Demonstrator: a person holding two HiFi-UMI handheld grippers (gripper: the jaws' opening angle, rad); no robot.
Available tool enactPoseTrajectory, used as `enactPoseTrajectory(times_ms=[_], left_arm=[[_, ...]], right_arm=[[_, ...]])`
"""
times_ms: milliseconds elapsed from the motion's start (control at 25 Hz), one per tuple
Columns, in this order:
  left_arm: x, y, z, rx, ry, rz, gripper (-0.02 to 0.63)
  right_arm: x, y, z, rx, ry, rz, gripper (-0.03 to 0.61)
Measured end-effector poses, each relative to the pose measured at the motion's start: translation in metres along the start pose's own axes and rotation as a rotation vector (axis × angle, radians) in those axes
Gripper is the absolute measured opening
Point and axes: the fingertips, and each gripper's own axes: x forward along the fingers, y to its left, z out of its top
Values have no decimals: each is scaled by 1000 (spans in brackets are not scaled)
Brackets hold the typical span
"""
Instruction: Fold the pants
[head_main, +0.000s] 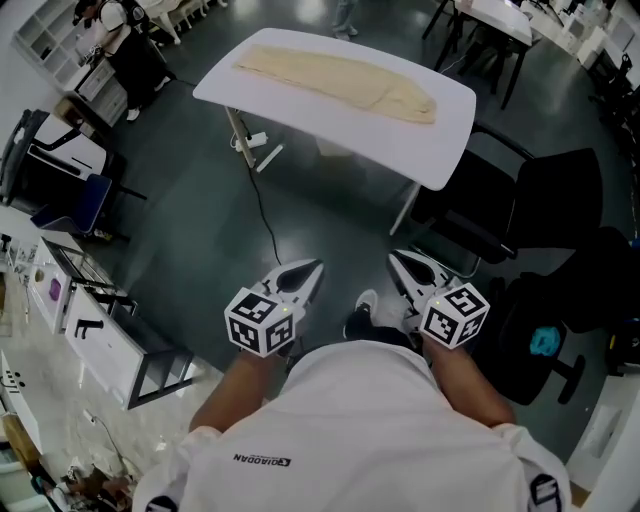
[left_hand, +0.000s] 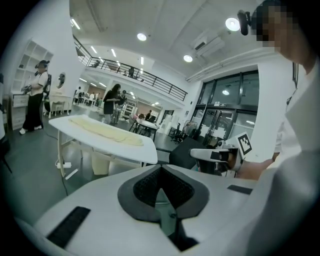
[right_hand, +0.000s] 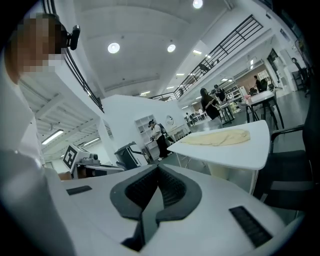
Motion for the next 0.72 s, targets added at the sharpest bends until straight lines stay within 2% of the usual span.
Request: enactPoseTrajectory(times_ms=[360, 720], left_arm=[[82, 24, 46, 47, 49, -25, 23], [150, 41, 88, 83, 53, -33, 23]], right_arm=[[30, -74, 42, 18, -33, -25, 14], [62, -127, 77, -12, -57, 0, 15]])
